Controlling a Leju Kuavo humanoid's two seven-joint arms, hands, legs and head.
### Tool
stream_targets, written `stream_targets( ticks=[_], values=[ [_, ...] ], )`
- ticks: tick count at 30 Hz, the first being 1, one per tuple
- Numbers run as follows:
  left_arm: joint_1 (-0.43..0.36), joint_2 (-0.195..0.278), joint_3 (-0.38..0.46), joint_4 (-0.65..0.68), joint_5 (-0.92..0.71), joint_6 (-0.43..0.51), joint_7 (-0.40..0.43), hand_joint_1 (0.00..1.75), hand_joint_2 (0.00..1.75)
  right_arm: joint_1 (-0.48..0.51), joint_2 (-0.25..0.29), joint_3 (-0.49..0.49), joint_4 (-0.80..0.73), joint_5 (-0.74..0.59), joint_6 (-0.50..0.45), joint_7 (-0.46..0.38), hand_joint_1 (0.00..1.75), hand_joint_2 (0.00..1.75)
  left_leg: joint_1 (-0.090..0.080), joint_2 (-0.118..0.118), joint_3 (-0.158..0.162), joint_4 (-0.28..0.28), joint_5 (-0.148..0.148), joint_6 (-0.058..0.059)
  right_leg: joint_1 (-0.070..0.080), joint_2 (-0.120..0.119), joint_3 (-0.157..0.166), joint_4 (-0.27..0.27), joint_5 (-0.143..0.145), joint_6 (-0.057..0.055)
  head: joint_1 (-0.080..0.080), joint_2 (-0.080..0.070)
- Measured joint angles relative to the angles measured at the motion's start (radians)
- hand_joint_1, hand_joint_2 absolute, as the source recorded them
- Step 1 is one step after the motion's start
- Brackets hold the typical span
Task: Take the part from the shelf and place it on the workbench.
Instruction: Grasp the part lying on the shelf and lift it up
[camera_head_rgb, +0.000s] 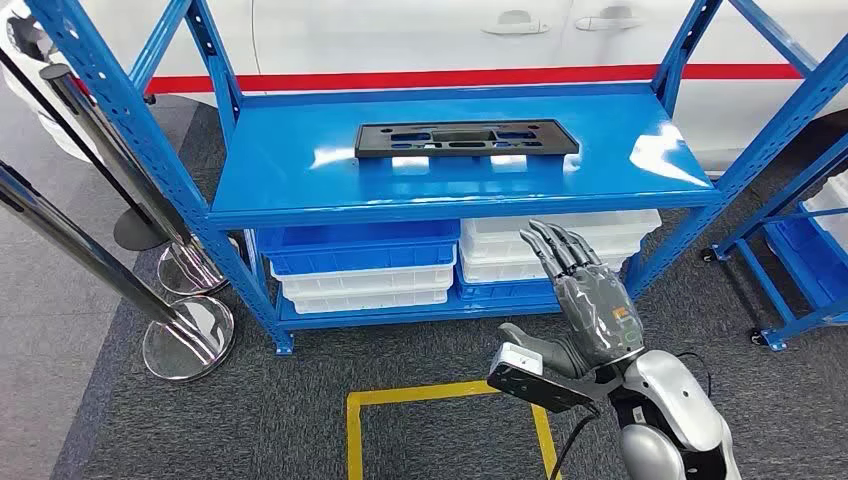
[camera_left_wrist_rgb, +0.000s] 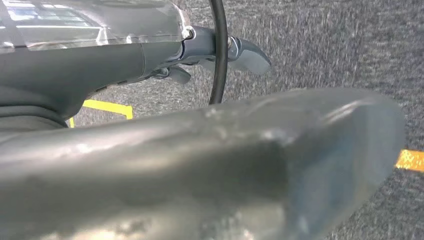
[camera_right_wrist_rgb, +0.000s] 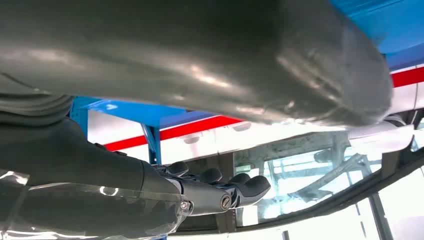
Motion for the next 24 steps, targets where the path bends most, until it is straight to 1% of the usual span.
stream_targets(
  ticks=[5,16,18,19,20,21,22,23,24],
  values=[
    [-0.001,0.006,0.001,0.011,-0.004,0.002,0.000,0.00,0.00,-0.012,-0.001,0.018,0.000,0.000,0.000,0.000,0.00,0.00,0.000,0.000,0.000,0.000,0.000,0.000,0.000,0.000,0.000,0.000,0.000,0.006,0.000,0.000],
    [-0.002,0.012,0.006,0.027,-0.006,0.003,-0.001,0.00,0.00,-0.024,-0.005,0.036,0.000,0.000,0.000,0.001,0.00,0.00,0.004,0.000,0.001,0.000,0.000,-0.001,0.000,0.000,-0.001,0.001,-0.001,0.007,0.000,0.000],
    [-0.003,0.014,0.006,0.028,-0.007,0.003,-0.001,0.00,0.00,-0.024,-0.005,0.037,0.000,0.000,0.000,0.001,0.00,0.00,0.000,0.000,0.000,0.003,-0.001,0.004,-0.002,0.000,0.000,-0.002,0.001,0.011,0.000,0.000],
    [-0.003,0.014,0.006,0.028,-0.007,0.004,-0.001,0.00,0.00,-0.025,-0.005,0.038,0.000,0.000,0.000,0.002,0.00,0.00,-0.002,0.000,0.000,0.002,0.000,0.008,-0.003,0.000,0.000,-0.004,0.003,0.014,0.000,0.000],
    [-0.004,0.015,0.006,0.029,-0.008,0.004,-0.001,0.00,0.00,-0.026,-0.005,0.038,-0.001,0.000,-0.001,0.003,0.00,0.00,0.001,0.001,0.003,-0.005,0.004,0.015,-0.003,-0.001,0.001,-0.003,0.002,0.018,0.000,0.000],
    [-0.004,0.015,0.006,0.029,-0.008,0.005,-0.001,0.00,0.00,-0.026,-0.007,0.039,-0.002,0.001,-0.001,0.004,0.00,0.00,0.005,0.002,0.008,-0.017,0.010,0.020,-0.002,-0.003,-0.002,0.006,-0.003,0.021,0.000,0.000],
    [-0.005,0.015,0.006,0.030,-0.008,0.006,-0.002,0.00,0.00,-0.027,-0.008,0.039,-0.002,0.001,-0.002,0.006,0.00,0.00,0.009,0.004,0.013,-0.028,0.016,0.025,-0.001,-0.005,-0.012,0.029,-0.019,0.024,0.000,0.000],
    [-0.005,0.015,0.006,0.032,-0.008,0.007,-0.002,0.00,0.00,-0.028,-0.010,0.039,-0.003,0.001,-0.003,0.008,0.00,0.00,0.013,0.007,0.017,-0.036,0.020,0.028,-0.002,-0.007,-0.032,0.073,-0.044,0.027,0.000,0.000],
    [-0.005,0.015,0.006,0.033,-0.009,0.009,-0.002,0.00,0.00,-0.027,-0.012,0.040,-0.003,0.001,-0.004,0.009,0.00,0.00,0.012,0.008,0.018,-0.039,0.021,0.030,-0.006,-0.007,-0.062,0.131,-0.076,0.031,0.000,0.000]
  ],
)
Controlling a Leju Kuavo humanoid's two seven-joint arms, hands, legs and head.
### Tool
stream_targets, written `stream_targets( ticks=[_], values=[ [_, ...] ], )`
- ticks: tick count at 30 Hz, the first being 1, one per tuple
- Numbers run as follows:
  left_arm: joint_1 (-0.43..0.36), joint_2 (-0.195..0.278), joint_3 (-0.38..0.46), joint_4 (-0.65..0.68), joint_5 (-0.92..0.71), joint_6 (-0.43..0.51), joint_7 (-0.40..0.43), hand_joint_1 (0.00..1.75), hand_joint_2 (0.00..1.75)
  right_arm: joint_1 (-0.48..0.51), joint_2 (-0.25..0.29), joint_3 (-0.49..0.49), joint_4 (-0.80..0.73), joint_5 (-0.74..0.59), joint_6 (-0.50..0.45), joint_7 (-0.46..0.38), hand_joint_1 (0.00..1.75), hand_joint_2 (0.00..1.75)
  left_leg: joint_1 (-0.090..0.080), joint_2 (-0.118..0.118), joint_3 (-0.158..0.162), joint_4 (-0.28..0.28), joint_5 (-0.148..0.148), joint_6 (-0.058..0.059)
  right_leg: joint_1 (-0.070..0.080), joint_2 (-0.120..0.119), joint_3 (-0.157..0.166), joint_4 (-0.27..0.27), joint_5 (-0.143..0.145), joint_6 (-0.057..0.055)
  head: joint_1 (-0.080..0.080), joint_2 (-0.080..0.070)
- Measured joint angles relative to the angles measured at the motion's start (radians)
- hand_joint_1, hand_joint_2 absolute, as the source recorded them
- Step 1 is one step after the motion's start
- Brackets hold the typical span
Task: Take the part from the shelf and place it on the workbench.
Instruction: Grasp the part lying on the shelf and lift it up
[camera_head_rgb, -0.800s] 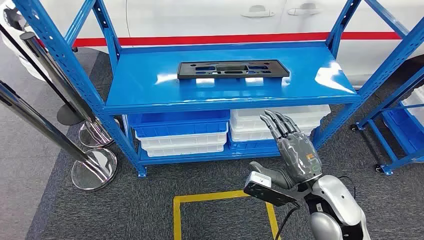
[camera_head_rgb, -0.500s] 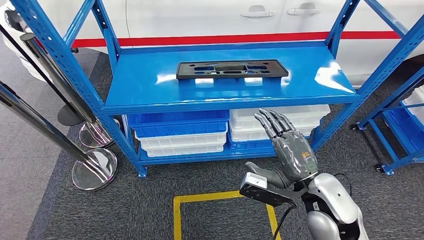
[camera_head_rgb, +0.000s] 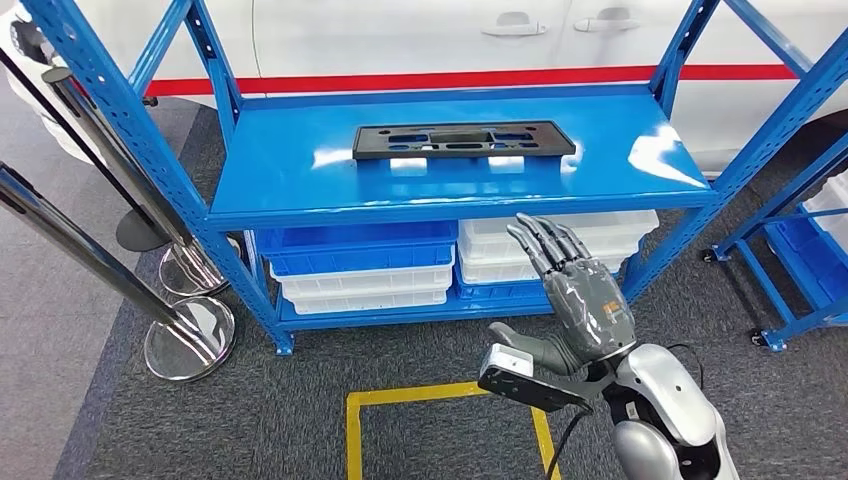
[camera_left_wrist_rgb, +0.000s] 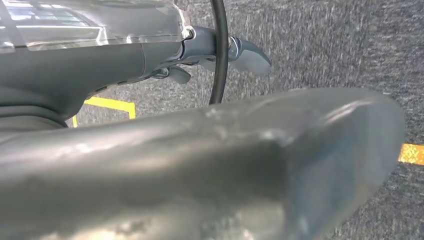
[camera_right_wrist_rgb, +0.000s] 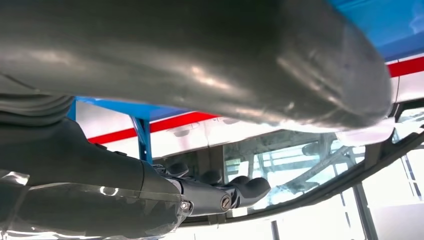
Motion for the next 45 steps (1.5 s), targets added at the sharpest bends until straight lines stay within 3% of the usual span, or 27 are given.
stream_targets(
  ticks=[2,3,4,6,7,9,11,13,15,17,18,19,21,23,25,28,35,37,38,39,41,42,43,45],
  values=[
    [0.000,0.001,0.000,0.003,-0.002,0.002,0.000,0.00,0.00,0.003,-0.002,0.001,0.001,0.001,-0.001,0.002,0.00,0.00,0.001,0.002,-0.001,0.000,-0.001,-0.002,-0.010,-0.001,-0.060,0.115,-0.045,0.009,0.000,0.000],
    [0.000,0.001,0.000,0.005,-0.003,0.004,0.000,0.00,0.00,0.004,-0.004,0.002,0.001,0.001,-0.001,0.003,0.00,0.00,0.002,0.002,-0.001,0.001,-0.003,-0.005,-0.016,-0.002,-0.073,0.136,-0.043,0.013,0.000,0.000],
    [0.000,0.001,0.000,0.007,-0.004,0.004,0.000,0.00,0.00,0.005,-0.005,0.003,0.001,0.002,-0.001,0.004,0.00,0.00,0.005,0.002,0.000,0.004,-0.006,-0.010,-0.021,-0.004,-0.067,0.118,-0.021,0.018,0.000,0.000],
    [0.000,0.002,0.001,0.010,-0.007,0.005,-0.002,0.00,0.00,0.004,-0.007,0.004,0.001,0.002,-0.002,0.007,0.00,0.00,0.014,0.002,0.001,0.016,-0.017,-0.026,-0.031,-0.009,-0.010,-0.002,0.047,0.029,0.000,0.000],
    [0.000,0.004,0.001,0.011,-0.008,0.005,-0.004,0.00,0.00,0.004,-0.007,0.005,0.001,0.002,-0.002,0.008,0.00,0.00,0.015,0.001,0.000,0.025,-0.024,-0.036,-0.031,-0.010,0.018,-0.059,0.067,0.031,0.000,0.000],
    [-0.002,0.008,0.001,0.013,-0.010,0.006,-0.007,0.00,0.00,0.005,-0.008,0.007,0.001,0.003,-0.003,0.011,0.00,0.00,0.012,0.000,-0.003,0.036,-0.034,-0.053,-0.028,-0.008,0.039,-0.106,0.071,0.019,-0.001,0.000],
    [-0.003,0.010,0.001,0.015,-0.013,0.006,-0.009,0.00,0.00,0.006,-0.009,0.008,0.001,0.003,-0.004,0.012,0.00,0.00,0.013,0.000,-0.002,0.036,-0.038,-0.064,-0.024,-0.003,0.037,-0.102,0.065,-0.005,-0.001,0.000],
    [-0.005,0.010,0.001,0.017,-0.014,0.006,-0.010,0.00,0.00,0.006,-0.009,0.010,0.001,0.003,-0.005,0.012,0.00,0.00,0.018,0.000,-0.008,0.060,-0.055,-0.071,-0.023,-0.002,0.042,-0.102,0.062,-0.020,-0.001,0.000],
    [-0.006,0.010,0.001,0.017,-0.015,0.006,-0.010,0.00,0.00,0.007,-0.009,0.013,0.000,0.003,-0.006,0.012,0.00,0.00,0.017,0.000,-0.056,0.160,-0.102,-0.073,-0.019,-0.003,0.050,-0.103,0.056,-0.033,-0.001,0.000],
    [-0.005,0.010,0.001,0.019,-0.015,0.006,-0.010,0.00,0.00,0.008,-0.009,0.015,0.000,0.003,-0.006,0.012,0.00,0.00,0.015,0.000,-0.137,0.302,-0.148,-0.070,-0.011,-0.002,0.056,-0.103,0.049,-0.042,-0.001,0.000],
    [-0.004,0.010,0.001,0.019,-0.015,0.006,-0.010,0.00,0.00,0.010,-0.009,0.015,0.000,0.003,-0.006,0.012,0.00,0.00,0.013,0.000,-0.164,0.340,-0.149,-0.066,-0.006,-0.001,0.061,-0.103,0.045,-0.046,-0.001,0.000],
    [-0.003,0.011,0.001,0.020,-0.015,0.006,-0.010,0.00,0.00,0.011,-0.009,0.016,0.000,0.003,-0.006,0.012,0.00,0.00,0.010,-0.001,-0.175,0.341,-0.128,-0.059,-0.001,0.000,0.067,-0.103,0.041,-0.049,-0.001,0.000],
    [-0.002,0.011,0.001,0.021,-0.016,0.006,-0.010,0.00,0.00,0.012,-0.009,0.016,0.000,0.003,-0.006,0.012,0.00,0.00,-0.001,-0.004,-0.140,0.228,-0.042,-0.037,0.008,0.004,0.085,-0.103,0.029,-0.051,-0.001,0.000],
    [-0.003,0.014,0.002,0.023,-0.018,0.006,-0.010,0.00,0.00,0.015,-0.009,0.016,0.000,0.006,-0.008,0.012,0.00,0.00,-0.012,-0.007,-0.091,0.110,0.009,-0.012,0.013,0.006,0.096,-0.104,0.017,-0.048,0.000,0.000],
    [-0.004,0.017,0.002,0.025,-0.019,0.006,-0.010,0.00,0.00,0.024,-0.009,0.016,-0.003,0.008,-0.011,0.013,0.00,0.00,-0.018,-0.009,-0.073,0.074,0.005,-0.004,0.011,0.007,0.097,-0.108,0.012,-0.040,0.000,0.000],
    [-0.002,0.017,0.002,0.026,-0.020,0.007,-0.010,0.00,0.00,0.034,-0.010,0.017,-0.008,0.010,-0.014,0.013,0.00,0.00,-0.022,-0.009,-0.071,0.067,0.002,-0.003,0.005,0.007,0.097,-0.114,0.012,-0.032,0.000,0.000],
    [-0.002,0.018,0.002,0.026,-0.020,0.007,-0.010,0.00,0.00,0.035,-0.010,0.017,-0.009,0.010,-0.014,0.013,0.00,0.00,-0.021,-0.009,-0.068,0.062,0.002,-0.003,0.006,0.007,0.100,-0.116,0.012,-0.030,0.000,0.000],
    [-0.002,0.017,0.002,0.028,-0.022,0.007,-0.010,0.00,0.00,0.040,-0.011,0.017,-0.016,0.013,-0.019,0.013,0.00,0.00,-0.012,-0.008,-0.046,0.036,0.005,-0.001,0.008,0.004,0.090,-0.082,-0.009,-0.022,0.000,0.000],
    [-0.002,0.016,0.002,0.028,-0.023,0.007,-0.010,0.00,0.00,0.045,-0.012,0.017,-0.020,0.015,-0.022,0.013,0.00,0.00,-0.007,-0.006,-0.032,0.023,0.004,0.000,0.007,0.002,0.059,-0.023,-0.035,-0.016,0.000,0.000],
    [-0.002,0.016,0.003,0.029,-0.025,0.008,-0.011,0.00,0.00,0.055,-0.014,0.017,-0.023,0.018,-0.025,0.013,0.00,0.00,-0.003,-0.005,-0.014,0.015,-0.004,-0.001,0.000,-0.001,0.015,0.034,-0.037,-0.007,0.000,0.000],
    [-0.002,0.014,0.003,0.031,-0.031,0.008,-0.011,0.00,0.00,0.077,-0.015,0.019,-0.029,0.025,-0.028,0.014,0.00,0.00,-0.002,-0.006,0.019,0.023,-0.042,-0.020,-0.011,-0.007,-0.015,0.006,0.023,-0.001,0.000,0.000],
    [-0.002,0.013,0.003,0.031,-0.034,0.009,-0.011,0.00,0.00,0.086,-0.015,0.019,-0.032,0.028,-0.030,0.014,0.00,0.00,-0.001,-0.006,0.034,0.024,-0.060,-0.032,-0.013,-0.009,-0.004,-0.050,0.067,-0.004,0.000,0.000],
    [-0.002,0.012,0.003,0.031,-0.034,0.009,-0.011,0.00,0.00,0.090,-0.015,0.019,-0.035,0.029,-0.031,0.014,0.00,0.00,-0.001,-0.005,0.042,0.025,-0.071,-0.043,-0.011,-0.010,0.017,-0.101,0.086,-0.012,0.000,0.000],
    [-0.004,0.012,0.003,0.031,-0.036,0.009,-0.011,0.00,0.00,0.092,-0.016,0.020,-0.038,0.031,-0.032,0.014,0.00,0.00,0.001,-0.002,0.046,0.032,-0.084,-0.053,-0.012,-0.008,0.024,-0.104,0.080,-0.027,0.000,0.000]
  ],
)
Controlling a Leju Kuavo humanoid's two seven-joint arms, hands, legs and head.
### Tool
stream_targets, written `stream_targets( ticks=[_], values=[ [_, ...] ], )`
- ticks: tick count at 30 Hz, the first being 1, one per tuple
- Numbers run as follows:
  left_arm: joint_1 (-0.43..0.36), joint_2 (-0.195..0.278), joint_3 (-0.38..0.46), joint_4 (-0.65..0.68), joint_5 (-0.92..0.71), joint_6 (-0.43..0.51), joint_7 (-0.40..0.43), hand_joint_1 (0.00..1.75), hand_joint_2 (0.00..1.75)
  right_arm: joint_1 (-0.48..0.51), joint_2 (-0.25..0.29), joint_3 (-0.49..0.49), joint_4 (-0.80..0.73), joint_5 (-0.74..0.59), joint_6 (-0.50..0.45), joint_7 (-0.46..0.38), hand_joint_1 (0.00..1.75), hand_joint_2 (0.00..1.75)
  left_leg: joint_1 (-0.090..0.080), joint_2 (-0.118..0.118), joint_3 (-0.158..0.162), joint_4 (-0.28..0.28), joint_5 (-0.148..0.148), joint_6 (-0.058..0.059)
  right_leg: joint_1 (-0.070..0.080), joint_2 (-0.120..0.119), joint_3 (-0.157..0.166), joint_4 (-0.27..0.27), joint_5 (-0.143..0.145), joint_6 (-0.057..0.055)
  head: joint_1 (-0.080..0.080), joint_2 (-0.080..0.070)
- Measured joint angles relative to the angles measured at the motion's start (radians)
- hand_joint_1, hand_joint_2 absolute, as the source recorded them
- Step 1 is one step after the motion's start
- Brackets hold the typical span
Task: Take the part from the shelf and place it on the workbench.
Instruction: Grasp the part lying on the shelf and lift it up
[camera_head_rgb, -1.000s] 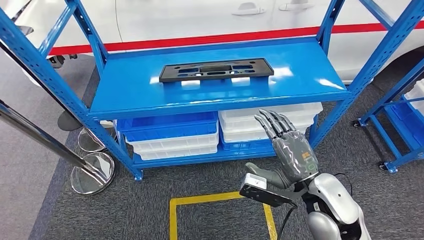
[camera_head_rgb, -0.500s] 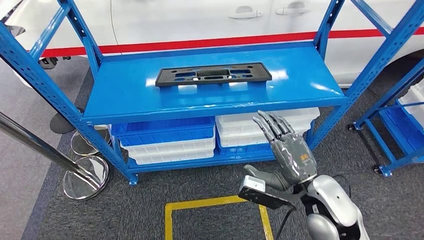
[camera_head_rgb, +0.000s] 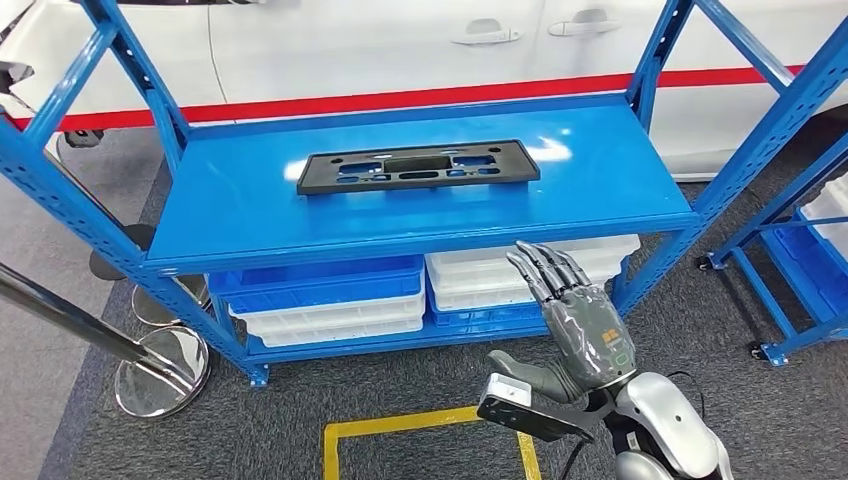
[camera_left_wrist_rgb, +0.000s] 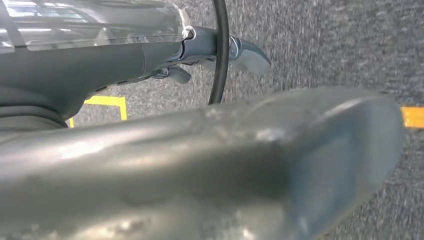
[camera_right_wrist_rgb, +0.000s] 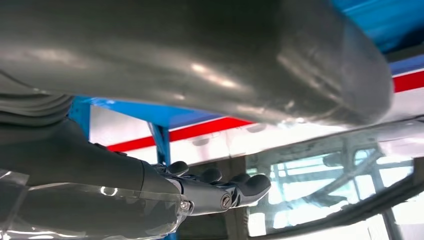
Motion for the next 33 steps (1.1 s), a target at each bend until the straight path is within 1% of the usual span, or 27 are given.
stream_targets(
  ticks=[1,2,4,5,6,7,9,10,11,13,15,16,17,18,19,20,21,22,23,24,25,26,28,30,31,32,33],
  values=[
    [-0.001,-0.001,0.000,0.000,-0.002,0.000,0.000,0.00,0.00,0.000,0.000,0.000,-0.002,0.001,0.000,0.000,0.00,0.00,0.001,0.001,-0.011,0.028,-0.016,-0.004,-0.001,0.000,0.006,-0.002,-0.003,-0.007,0.000,0.000],
    [-0.002,-0.002,0.000,0.000,-0.004,0.000,0.000,0.00,0.00,0.001,0.000,0.001,-0.003,0.002,0.000,-0.001,0.00,0.00,0.002,0.000,-0.034,0.078,-0.039,-0.008,-0.002,0.000,0.012,-0.004,-0.007,-0.013,0.000,0.000],
    [-0.001,-0.002,0.000,0.000,-0.010,0.000,-0.001,0.00,0.00,0.001,0.002,0.004,-0.004,0.006,0.000,-0.004,0.00,0.00,0.002,0.000,-0.117,0.222,-0.091,-0.012,0.002,-0.001,0.023,-0.005,-0.018,-0.021,0.000,0.000],
    [0.001,-0.002,0.000,0.000,-0.013,-0.001,-0.001,0.00,0.00,0.001,0.002,0.006,-0.004,0.008,0.001,-0.005,0.00,0.00,0.002,0.000,-0.156,0.278,-0.099,-0.012,0.005,0.000,0.029,-0.005,-0.024,-0.023,0.000,0.000],
    [0.002,-0.002,0.000,0.000,-0.016,-0.001,-0.002,0.00,0.00,0.001,0.003,0.010,-0.003,0.009,0.002,-0.006,0.00,0.00,0.001,0.000,-0.180,0.299,-0.085,-0.010,0.008,0.002,0.038,-0.005,-0.031,-0.024,0.000,0.000],
    [0.004,-0.002,0.000,0.000,-0.019,-0.002,-0.003,0.00,0.00,-0.001,0.004,0.014,-0.002,0.011,0.003,-0.007,0.00,0.00,0.000,0.000,-0.185,0.280,-0.050,-0.005,0.010,0.003,0.048,-0.005,-0.038,-0.024,0.000,0.000],
    [0.004,-0.001,0.000,0.000,-0.023,-0.003,-0.006,0.00,0.00,-0.007,0.006,0.026,0.000,0.014,0.006,-0.010,0.00,0.00,-0.006,-0.002,-0.151,0.159,0.046,0.013,0.014,0.006,0.070,-0.006,-0.054,-0.024,0.000,0.000],
    [0.004,-0.001,0.000,0.000,-0.025,-0.003,-0.006,0.00,0.00,-0.012,0.008,0.033,0.001,0.015,0.007,-0.011,0.00,0.00,-0.010,-0.002,-0.131,0.102,0.077,0.023,0.016,0.007,0.077,-0.006,-0.060,-0.021,0.000,0.000],
    [0.004,0.000,0.000,0.000,-0.026,-0.003,-0.007,0.00,0.00,-0.018,0.010,0.041,0.003,0.017,0.009,-0.012,0.00,0.00,-0.015,-0.002,-0.115,0.061,0.092,0.031,0.016,0.007,0.080,-0.007,-0.064,-0.018,0.000,0.000],
    [0.003,0.000,0.000,0.000,-0.029,-0.004,-0.007,0.00,0.00,-0.027,0.014,0.057,0.007,0.022,0.011,-0.013,0.00,0.00,-0.020,-0.002,-0.105,0.033,0.087,0.040,0.015,0.007,0.080,-0.012,-0.068,-0.008,0.000,0.000],
    [0.003,0.000,0.000,0.000,-0.032,-0.004,-0.007,0.00,0.00,-0.035,0.017,0.071,0.009,0.025,0.011,-0.013,0.00,0.00,-0.014,-0.002,-0.091,0.009,0.086,0.045,0.016,0.004,0.085,-0.015,-0.073,0.003,0.000,0.000],
    [0.004,-0.001,0.000,0.000,-0.033,-0.005,-0.007,0.00,0.00,-0.039,0.017,0.076,0.009,0.026,0.011,-0.013,0.00,0.00,-0.011,-0.002,-0.079,-0.005,0.087,0.048,0.017,0.003,0.081,0.000,-0.083,0.006,0.000,0.000],
    [0.004,-0.001,-0.001,0.000,-0.035,-0.005,-0.007,0.00,0.00,-0.044,0.018,0.081,0.010,0.027,0.012,-0.014,0.00,0.00,-0.007,-0.002,-0.067,-0.016,0.087,0.051,0.017,0.002,0.064,0.038,-0.100,0.010,0.000,0.000],
    [0.003,-0.002,-0.001,0.000,-0.036,-0.006,-0.008,0.00,0.00,-0.047,0.018,0.086,0.012,0.027,0.012,-0.014,0.00,0.00,-0.007,-0.001,-0.058,-0.021,0.084,0.054,0.014,0.002,0.032,0.096,-0.121,0.012,0.000,0.000],
    [0.002,-0.002,-0.001,0.000,-0.037,-0.006,-0.007,0.00,0.00,-0.049,0.018,0.092,0.015,0.028,0.014,-0.014,0.00,0.00,-0.006,-0.001,-0.052,-0.022,0.079,0.055,0.012,0.002,-0.012,0.163,-0.142,0.016,0.000,0.000],
    [0.002,-0.002,-0.001,0.000,-0.038,-0.006,-0.007,0.00,0.00,-0.050,0.019,0.099,0.019,0.029,0.015,-0.013,0.00,0.00,-0.006,-0.002,-0.047,-0.022,0.073,0.055,0.009,0.002,-0.054,0.219,-0.152,0.020,0.000,0.000],
    [0.001,-0.003,-0.001,0.000,-0.040,-0.006,-0.007,0.00,0.00,-0.051,0.019,0.106,0.023,0.029,0.017,-0.013,0.00,0.00,-0.006,-0.002,-0.040,-0.022,0.067,0.054,0.005,0.002,-0.083,0.247,-0.143,0.024,0.000,0.000],
    [0.002,-0.003,-0.001,0.000,-0.041,-0.006,-0.007,0.00,0.00,-0.053,0.019,0.112,0.027,0.030,0.019,-0.013,0.00,0.00,-0.006,-0.003,-0.031,-0.022,0.060,0.052,0.002,0.001,-0.093,0.237,-0.114,0.027,0.000,0.000],
    [0.002,-0.004,-0.001,0.000,-0.043,-0.006,-0.007,0.00,0.00,-0.056,0.019,0.118,0.031,0.030,0.021,-0.013,0.00,0.00,-0.005,-0.004,-0.019,-0.021,0.051,0.049,-0.001,0.000,-0.083,0.189,-0.067,0.029,0.000,0.000],
    [0.003,-0.005,-0.001,0.000,-0.044,-0.006,-0.007,0.00,0.00,-0.061,0.019,0.125,0.034,0.030,0.022,-0.013,0.00,0.00,-0.004,-0.005,-0.010,-0.020,0.041,0.044,-0.003,-0.001,-0.061,0.124,-0.020,0.029,0.000,0.000],
    [0.003,-0.006,-0.001,0.000,-0.046,-0.006,-0.007,0.00,0.00,-0.066,0.019,0.130,0.039,0.031,0.023,-0.013,0.00,0.00,-0.005,-0.005,-0.003,-0.017,0.031,0.038,-0.002,-0.002,-0.038,0.065,0.011,0.028,0.000,0.000],
    [0.002,-0.006,-0.001,0.000,-0.048,-0.006,-0.007,0.00,0.00,-0.072,0.020,0.137,0.044,0.031,0.024,-0.013,0.00,0.00,-0.006,-0.006,0.000,-0.014,0.022,0.031,-0.002,-0.003,-0.020,0.023,0.027,0.025,0.000,0.000],
    [-0.002,-0.006,-0.001,0.000,-0.053,-0.006,-0.006,0.00,0.00,-0.083,0.023,0.150,0.053,0.032,0.025,-0.012,0.00,0.00,-0.008,-0.005,0.001,-0.012,0.013,0.020,0.003,-0.001,-0.010,0.000,0.016,0.013,0.000,0.000],
    [-0.005,-0.006,-0.001,0.000,-0.057,-0.007,-0.006,0.00,0.00,-0.091,0.027,0.163,0.059,0.033,0.025,-0.011,0.00,0.00,-0.006,-0.003,0.006,-0.010,0.004,0.010,0.003,0.002,-0.005,-0.006,0.009,0.000,0.000,0.000],
    [-0.006,-0.007,-0.002,-0.001,-0.057,-0.007,-0.006,0.00,0.00,-0.096,0.029,0.169,0.062,0.033,0.025,-0.011,0.00,0.00,-0.004,-0.003,0.003,0.006,-0.006,0.004,0.001,0.002,0.001,-0.009,0.005,-0.007,0.000,0.000],
    [-0.007,-0.008,-0.002,-0.001,-0.057,-0.007,-0.006,0.00,0.00,-0.101,0.031,0.174,0.064,0.033,0.025,-0.011,0.00,0.00,-0.003,-0.003,-0.013,0.043,-0.024,-0.001,-0.001,0.001,0.008,-0.013,0.002,-0.013,0.000,0.000],
    [-0.006,-0.009,-0.002,-0.001,-0.058,-0.008,-0.006,0.00,0.00,-0.105,0.034,0.178,0.066,0.033,0.026,-0.011,0.00,0.00,-0.001,-0.003,-0.045,0.104,-0.047,-0.006,-0.001,-0.001,0.015,-0.015,-0.002,-0.018,0.000,0.000]
  ],
)
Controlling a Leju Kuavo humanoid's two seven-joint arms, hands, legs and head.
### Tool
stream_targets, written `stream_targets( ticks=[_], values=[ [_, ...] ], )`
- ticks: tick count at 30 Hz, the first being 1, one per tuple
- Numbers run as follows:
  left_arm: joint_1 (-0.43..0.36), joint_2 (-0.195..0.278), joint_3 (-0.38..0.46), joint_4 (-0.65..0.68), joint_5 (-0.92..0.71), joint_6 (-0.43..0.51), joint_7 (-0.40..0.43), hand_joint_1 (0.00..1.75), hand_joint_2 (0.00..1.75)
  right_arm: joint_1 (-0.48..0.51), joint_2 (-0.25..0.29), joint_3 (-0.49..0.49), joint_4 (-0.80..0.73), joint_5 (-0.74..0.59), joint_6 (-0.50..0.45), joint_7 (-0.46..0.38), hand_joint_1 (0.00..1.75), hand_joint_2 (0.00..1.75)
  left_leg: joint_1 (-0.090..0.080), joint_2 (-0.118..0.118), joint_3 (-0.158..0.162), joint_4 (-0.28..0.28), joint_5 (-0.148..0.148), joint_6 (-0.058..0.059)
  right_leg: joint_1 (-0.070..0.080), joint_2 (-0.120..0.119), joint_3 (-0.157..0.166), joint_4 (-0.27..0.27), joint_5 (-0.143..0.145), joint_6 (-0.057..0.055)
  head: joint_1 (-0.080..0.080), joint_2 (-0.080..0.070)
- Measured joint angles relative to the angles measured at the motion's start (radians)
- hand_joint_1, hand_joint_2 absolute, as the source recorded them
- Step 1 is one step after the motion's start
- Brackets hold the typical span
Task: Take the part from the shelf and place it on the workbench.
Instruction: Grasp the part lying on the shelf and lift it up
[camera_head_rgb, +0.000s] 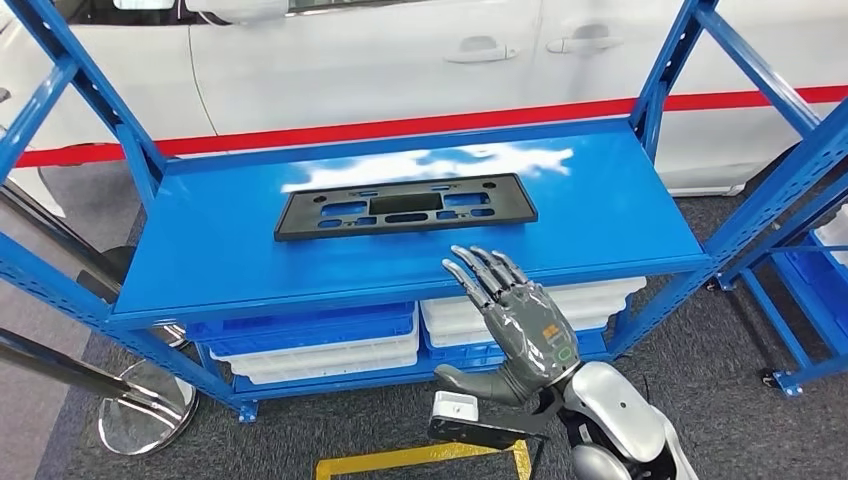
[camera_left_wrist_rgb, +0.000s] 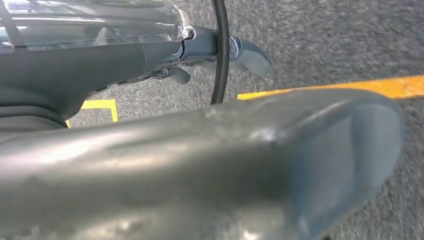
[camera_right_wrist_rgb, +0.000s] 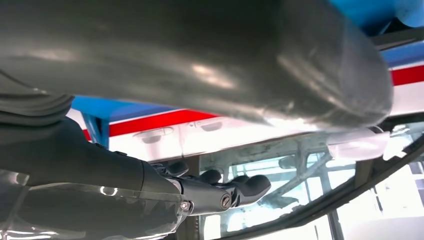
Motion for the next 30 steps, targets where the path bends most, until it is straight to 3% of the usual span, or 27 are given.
stream_targets(
  ticks=[2,3,4,5,7,8,9,12,14,15,17,18,19,20,22,23,25,28,30],
  values=[
    [0.002,-0.001,0.000,0.000,-0.001,0.000,0.000,0.00,0.00,-0.005,0.004,0.008,0.006,0.000,0.003,0.000,0.00,0.00,0.001,0.000,-0.089,0.143,-0.041,-0.006,0.001,-0.001,0.011,0.000,-0.011,-0.004,0.000,0.000],
    [0.004,-0.001,0.000,0.000,-0.002,-0.001,0.001,0.00,0.00,-0.006,0.004,0.013,0.009,0.001,0.006,0.001,0.00,0.00,0.001,0.000,-0.124,0.186,-0.040,-0.007,0.001,0.000,0.018,0.000,-0.017,-0.004,0.000,0.000],
    [0.006,-0.001,0.000,0.000,-0.004,-0.002,0.001,0.00,0.00,-0.007,0.005,0.018,0.012,0.001,0.009,0.002,0.00,0.00,0.001,0.000,-0.140,0.190,-0.017,-0.006,0.002,0.001,0.027,0.000,-0.023,-0.003,0.000,0.000],
    [0.007,-0.001,0.000,0.000,-0.006,-0.004,0.001,0.00,0.00,-0.010,0.006,0.023,0.016,0.000,0.012,0.003,0.00,0.00,0.001,0.000,-0.138,0.155,0.025,-0.004,0.002,0.003,0.037,0.000,-0.030,-0.002,0.000,0.000],
    [0.007,-0.001,0.000,-0.001,-0.011,-0.008,0.001,0.00,0.00,-0.019,0.009,0.035,0.023,0.000,0.016,0.005,0.00,0.00,-0.001,-0.001,-0.102,0.025,0.119,0.004,0.003,0.005,0.056,0.000,-0.045,0.005,0.000,0.000],
    [0.007,-0.002,0.000,-0.001,-0.012,-0.010,0.001,0.00,0.00,-0.025,0.010,0.041,0.027,0.000,0.017,0.006,0.00,0.00,-0.003,-0.001,-0.083,-0.031,0.144,0.009,0.004,0.006,0.060,0.001,-0.051,0.009,0.000,0.000],
    [0.007,-0.002,0.000,-0.002,-0.013,-0.011,0.002,0.00,0.00,-0.030,0.011,0.047,0.031,0.000,0.018,0.006,0.00,0.00,-0.005,-0.002,-0.073,-0.063,0.153,0.014,0.006,0.007,0.060,0.001,-0.054,0.015,0.000,0.000],
    [0.009,-0.003,0.000,-0.002,-0.013,-0.012,0.002,0.00,0.00,-0.040,0.015,0.061,0.041,-0.001,0.018,0.008,0.00,0.00,-0.006,-0.002,-0.066,-0.086,0.142,0.027,0.007,0.006,0.061,-0.005,-0.060,0.032,0.000,0.000],
    [0.009,-0.004,0.000,-0.002,-0.015,-0.012,0.001,0.00,0.00,-0.051,0.016,0.070,0.047,-0.001,0.018,0.008,0.00,0.00,-0.001,-0.003,-0.054,-0.097,0.140,0.040,0.007,0.004,0.048,0.033,-0.083,0.040,0.000,0.000],
    [0.007,-0.005,0.000,-0.003,-0.016,-0.012,0.001,0.00,0.00,-0.055,0.016,0.074,0.050,-0.001,0.018,0.008,0.00,0.00,0.000,-0.003,-0.048,-0.101,0.138,0.047,0.006,0.003,0.023,0.082,-0.105,0.041,0.000,0.000],
    [0.004,-0.005,0.000,-0.003,-0.017,-0.012,0.001,0.00,0.00,-0.058,0.016,0.081,0.057,-0.001,0.019,0.008,0.00,0.00,-0.003,-0.003,-0.040,-0.102,0.131,0.056,0.006,0.003,-0.058,0.217,-0.151,0.043,0.000,0.000],
    [0.004,-0.005,0.000,-0.003,-0.017,-0.012,0.001,0.00,0.00,-0.058,0.016,0.084,0.060,-0.001,0.020,0.008,0.00,0.00,-0.004,-0.003,-0.035,-0.101,0.126,0.057,0.006,0.003,-0.093,0.263,-0.154,0.043,0.000,0.000],
    [0.005,-0.005,0.000,-0.003,-0.017,-0.012,0.001,0.00,0.00,-0.058,0.016,0.088,0.064,-0.001,0.020,0.008,0.00,0.00,-0.006,-0.004,-0.028,-0.101,0.120,0.058,0.006,0.003,-0.113,0.276,-0.137,0.043,0.000,0.000],
    [0.005,-0.006,0.000,-0.003,-0.018,-0.012,0.001,0.00,0.00,-0.058,0.017,0.092,0.067,-0.001,0.020,0.009,0.00,0.00,-0.007,-0.004,-0.018,-0.101,0.114,0.057,0.007,0.003,-0.114,0.250,-0.101,0.041,0.000,0.000],
    [0.006,-0.007,0.000,-0.003,-0.018,-0.013,0.001,0.00,0.00,-0.059,0.017,0.097,0.071,-0.001,0.020,0.009,0.00,0.00,-0.008,-0.006,0.000,-0.100,0.099,0.054,0.009,0.002,-0.073,0.129,-0.013,0.031,0.000,0.000],
    [0.004,-0.008,0.000,-0.003,-0.018,-0.013,0.001,0.00,0.00,-0.060,0.017,0.099,0.073,-0.001,0.020,0.009,0.00,0.00,-0.010,-0.007,0.006,-0.098,0.092,0.049,0.011,0.001,-0.050,0.071,0.012,0.026,0.000,0.000],
    [0.003,-0.010,0.000,-0.003,-0.018,-0.013,0.001,0.00,0.00,-0.063,0.019,0.102,0.077,-0.001,0.020,0.009,0.00,0.00,-0.012,-0.007,0.009,-0.098,0.083,0.039,0.017,0.001,-0.028,0.019,0.018,0.018,0.000,0.000],
    [0.000,-0.010,0.000,-0.004,-0.018,-0.013,0.001,0.00,0.00,-0.066,0.022,0.109,0.082,-0.003,0.020,0.009,0.00,0.00,-0.011,-0.005,0.014,-0.096,0.071,0.022,0.013,0.004,-0.018,0.004,0.012,0.008,0.000,0.000],
    [-0.001,-0.010,0.000,-0.006,-0.019,-0.013,0.001,0.00,0.00,-0.069,0.025,0.114,0.085,-0.005,0.020,0.009,0.00,0.00,-0.009,-0.004,-0.014,-0.031,0.037,0.011,0.006,0.002,-0.003,-0.006,0.008,-0.001,0.000,0.000]
  ],
)
